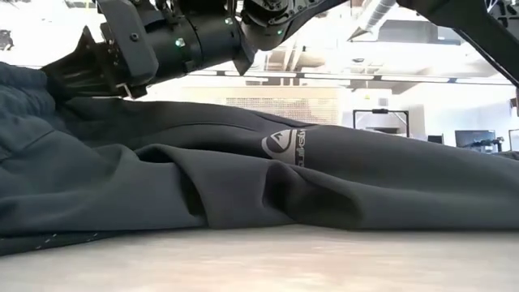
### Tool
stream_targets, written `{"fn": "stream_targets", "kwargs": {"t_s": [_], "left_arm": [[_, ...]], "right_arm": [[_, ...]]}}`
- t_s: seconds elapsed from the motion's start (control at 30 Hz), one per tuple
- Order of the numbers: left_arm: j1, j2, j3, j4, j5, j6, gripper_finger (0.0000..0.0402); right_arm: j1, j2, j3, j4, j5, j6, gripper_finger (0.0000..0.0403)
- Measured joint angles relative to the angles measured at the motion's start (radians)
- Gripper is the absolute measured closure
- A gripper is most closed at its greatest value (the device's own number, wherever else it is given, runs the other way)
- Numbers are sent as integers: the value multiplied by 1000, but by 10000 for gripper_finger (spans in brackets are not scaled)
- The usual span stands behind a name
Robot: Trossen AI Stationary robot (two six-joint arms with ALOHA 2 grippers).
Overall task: Fold laundry
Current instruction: Fold the black shorts
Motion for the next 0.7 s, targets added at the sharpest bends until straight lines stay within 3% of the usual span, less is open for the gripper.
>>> {"fn": "stream_targets", "kwargs": {"t_s": [0.1,0.23,0.47,0.7], "left_arm": [[-13,-1,58,5,-109,33,302],[-17,0,31,111,-292,90,304],[-2,2,-85,170,-235,86,297],[-9,2,-143,216,-228,157,249]], "right_arm": [[-6,0,1,-9,5,4,377],[-14,-5,1,-8,8,13,377],[-13,-6,1,-19,8,15,376],[-13,-7,1,-21,8,15,376]]}}
